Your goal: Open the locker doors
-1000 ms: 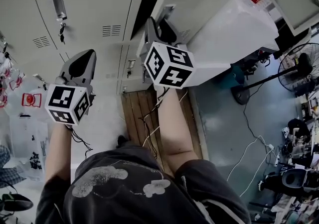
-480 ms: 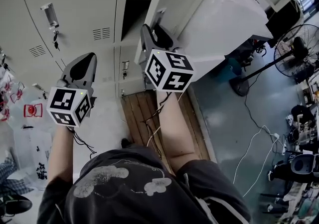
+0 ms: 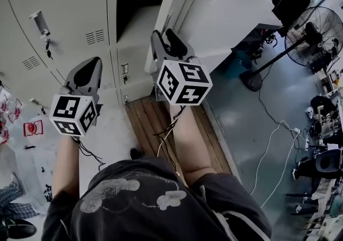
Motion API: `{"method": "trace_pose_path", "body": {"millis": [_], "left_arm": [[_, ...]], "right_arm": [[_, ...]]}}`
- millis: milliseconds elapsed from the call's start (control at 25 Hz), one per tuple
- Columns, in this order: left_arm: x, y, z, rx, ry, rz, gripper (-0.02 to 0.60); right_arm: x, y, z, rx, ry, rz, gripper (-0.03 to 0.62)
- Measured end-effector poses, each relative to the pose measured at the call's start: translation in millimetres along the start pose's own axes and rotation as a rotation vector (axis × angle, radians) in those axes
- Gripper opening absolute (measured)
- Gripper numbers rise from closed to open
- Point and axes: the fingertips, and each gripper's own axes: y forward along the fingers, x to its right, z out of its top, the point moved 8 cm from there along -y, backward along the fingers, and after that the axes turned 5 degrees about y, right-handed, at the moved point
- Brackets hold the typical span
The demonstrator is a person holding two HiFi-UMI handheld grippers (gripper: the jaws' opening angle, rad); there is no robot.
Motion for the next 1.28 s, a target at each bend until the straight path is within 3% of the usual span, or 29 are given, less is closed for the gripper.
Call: {"method": "trace_pose_path", "body": {"millis": [440, 520, 680, 920, 1120, 1280], "left_arm": [[23.5, 16.1, 1.4, 0.017, -0.005, -0.062, 0.009], [27.0, 20.0, 1.1, 0.02, -0.006, -0.072, 0.009], [33.9, 30.0, 0.0, 0.023, -0.009, -0.089, 0.009], [43.3, 45.8, 0.7, 0.03, -0.013, -0.116, 0.008], [51.0, 57.7, -0.4, 0.029, -0.012, -0.135, 0.009], [56.9, 65.5, 0.9, 0.03, -0.009, -0.145, 0.009]], "right_arm": [[28.9, -44.5, 5.2, 0.034, -0.003, -0.069, 0.135], [34.0, -50.8, 6.1, 0.045, -0.009, -0.068, 0.106], [47.0, -58.6, 7.3, 0.067, 0.008, -0.039, 0.104], [76.8, -78.3, 9.5, 0.102, 0.017, -0.088, 0.098], [107.9, -90.7, 10.5, 0.142, 0.033, -0.06, 0.098], [136.6, -101.4, 12.6, 0.181, 0.04, -0.131, 0.096]]}}
